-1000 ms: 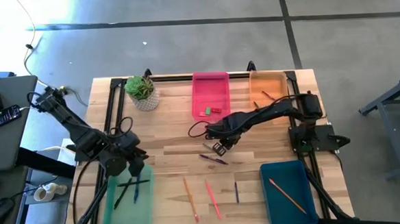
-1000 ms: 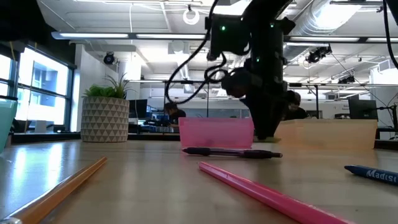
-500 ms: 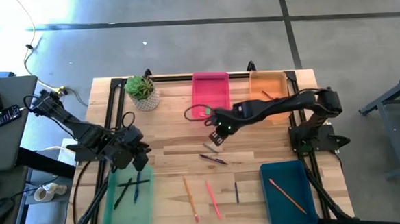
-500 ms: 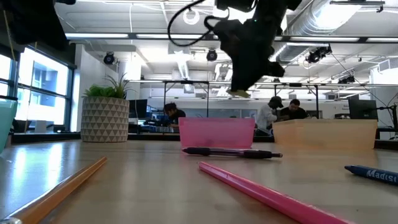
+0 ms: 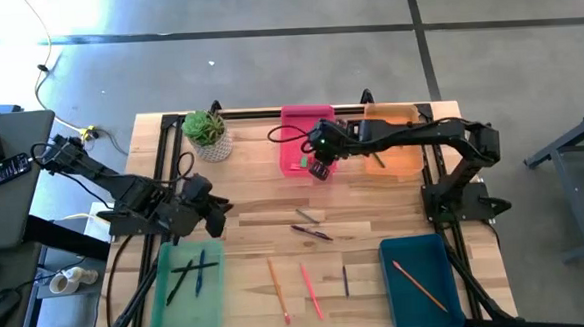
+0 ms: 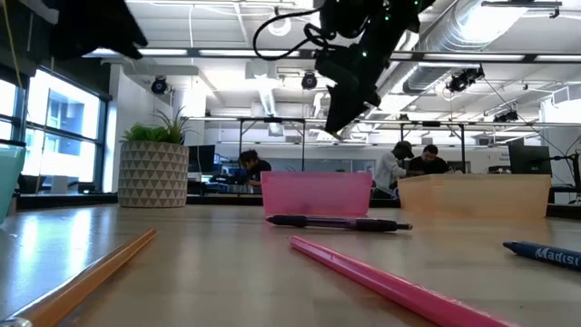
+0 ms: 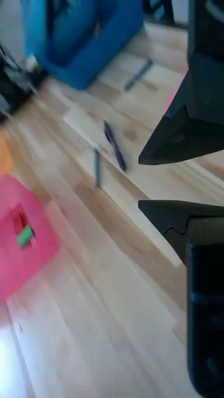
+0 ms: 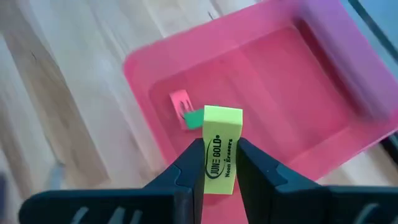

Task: Sort crayons/erasers/pens/pencils in bins
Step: Put the light green eraser into the pink bin

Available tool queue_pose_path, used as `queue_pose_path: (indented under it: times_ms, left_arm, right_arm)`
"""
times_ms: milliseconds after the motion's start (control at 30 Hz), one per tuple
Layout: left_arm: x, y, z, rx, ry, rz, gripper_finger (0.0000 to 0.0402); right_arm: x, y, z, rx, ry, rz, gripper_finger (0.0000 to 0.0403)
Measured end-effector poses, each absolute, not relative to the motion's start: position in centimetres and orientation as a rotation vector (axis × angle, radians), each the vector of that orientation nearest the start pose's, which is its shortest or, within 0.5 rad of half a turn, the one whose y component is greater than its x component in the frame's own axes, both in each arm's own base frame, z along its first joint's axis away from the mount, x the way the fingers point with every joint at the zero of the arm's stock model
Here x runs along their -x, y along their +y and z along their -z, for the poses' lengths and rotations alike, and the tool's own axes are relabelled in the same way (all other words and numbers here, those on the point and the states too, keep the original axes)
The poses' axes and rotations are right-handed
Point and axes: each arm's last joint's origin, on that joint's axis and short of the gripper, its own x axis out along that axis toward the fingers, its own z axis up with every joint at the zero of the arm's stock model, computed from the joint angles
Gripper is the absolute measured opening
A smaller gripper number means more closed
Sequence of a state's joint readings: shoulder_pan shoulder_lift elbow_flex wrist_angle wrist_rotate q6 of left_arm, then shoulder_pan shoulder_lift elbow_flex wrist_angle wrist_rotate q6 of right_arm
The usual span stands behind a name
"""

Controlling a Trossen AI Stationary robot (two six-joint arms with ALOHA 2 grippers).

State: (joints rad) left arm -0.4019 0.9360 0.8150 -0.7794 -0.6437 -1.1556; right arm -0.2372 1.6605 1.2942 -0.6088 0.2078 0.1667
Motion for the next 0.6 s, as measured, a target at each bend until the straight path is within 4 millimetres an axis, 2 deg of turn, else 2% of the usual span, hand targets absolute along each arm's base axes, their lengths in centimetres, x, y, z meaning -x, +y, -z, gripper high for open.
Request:
queue_pose_path:
  times_ms: [300, 600]
  left_arm:
    - [-18.5, -5.1, -28.0, 0.697, 0.429, -0.573, 0.009]
    - [-20.8, -5.6, -27.1, 0.771, 0.496, -0.484, 0.009]
  right_arm:
    - [-34.7, -10.6, -22.2, -0.106, 1.059, 0.379, 0.0063]
    - [-35.1, -11.1, -19.7, -0.132, 1.149, 0.361, 0.0063]
